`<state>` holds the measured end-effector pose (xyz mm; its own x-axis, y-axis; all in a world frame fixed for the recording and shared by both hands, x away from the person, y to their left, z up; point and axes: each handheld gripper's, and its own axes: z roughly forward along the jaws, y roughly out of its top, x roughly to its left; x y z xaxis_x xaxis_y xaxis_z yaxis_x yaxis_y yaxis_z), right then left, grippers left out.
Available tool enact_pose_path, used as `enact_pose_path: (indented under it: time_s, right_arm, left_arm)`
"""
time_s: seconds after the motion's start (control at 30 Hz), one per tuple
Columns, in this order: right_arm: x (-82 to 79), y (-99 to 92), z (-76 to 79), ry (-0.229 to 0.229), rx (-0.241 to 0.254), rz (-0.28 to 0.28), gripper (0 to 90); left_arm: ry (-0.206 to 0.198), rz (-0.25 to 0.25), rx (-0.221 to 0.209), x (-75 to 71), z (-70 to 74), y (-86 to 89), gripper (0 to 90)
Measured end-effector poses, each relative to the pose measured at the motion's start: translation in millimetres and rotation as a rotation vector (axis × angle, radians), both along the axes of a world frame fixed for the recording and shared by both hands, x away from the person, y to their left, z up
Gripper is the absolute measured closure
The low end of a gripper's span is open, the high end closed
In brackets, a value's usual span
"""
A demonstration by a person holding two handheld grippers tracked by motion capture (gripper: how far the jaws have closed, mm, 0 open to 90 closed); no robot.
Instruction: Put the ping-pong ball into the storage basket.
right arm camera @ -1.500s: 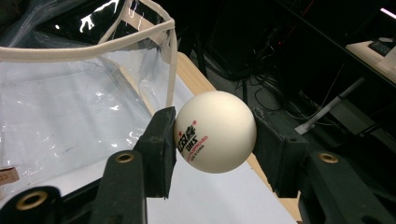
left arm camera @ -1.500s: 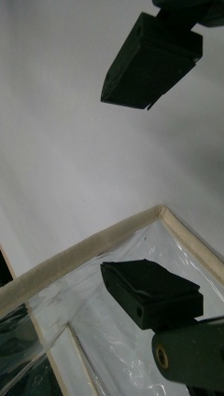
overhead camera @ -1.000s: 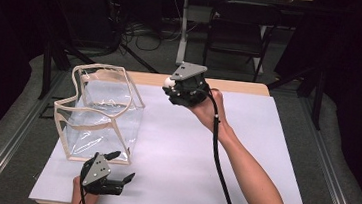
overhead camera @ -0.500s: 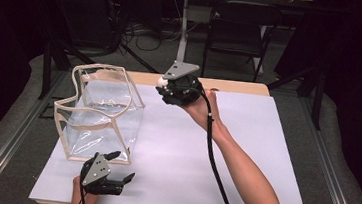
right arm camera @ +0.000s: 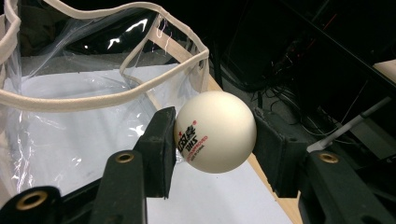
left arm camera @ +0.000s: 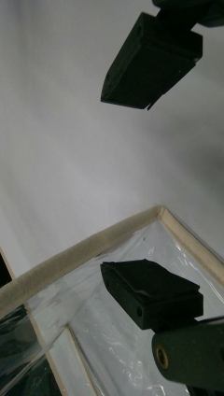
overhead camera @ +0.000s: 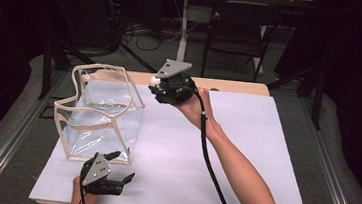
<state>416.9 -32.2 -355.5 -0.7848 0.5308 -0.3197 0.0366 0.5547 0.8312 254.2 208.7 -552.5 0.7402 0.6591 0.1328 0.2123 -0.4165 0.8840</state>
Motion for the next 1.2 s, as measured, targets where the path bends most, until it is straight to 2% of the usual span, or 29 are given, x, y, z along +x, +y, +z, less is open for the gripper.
enact_pose_path:
  time_s: [1.2]
  right_arm:
    - [0.7, 27.4, 2.2, 0.011, 0.004, 0.045, 51.4]
  left_arm:
    - [0.003, -0.002, -0.001, -0.1, -0.1, -0.3, 16.0]
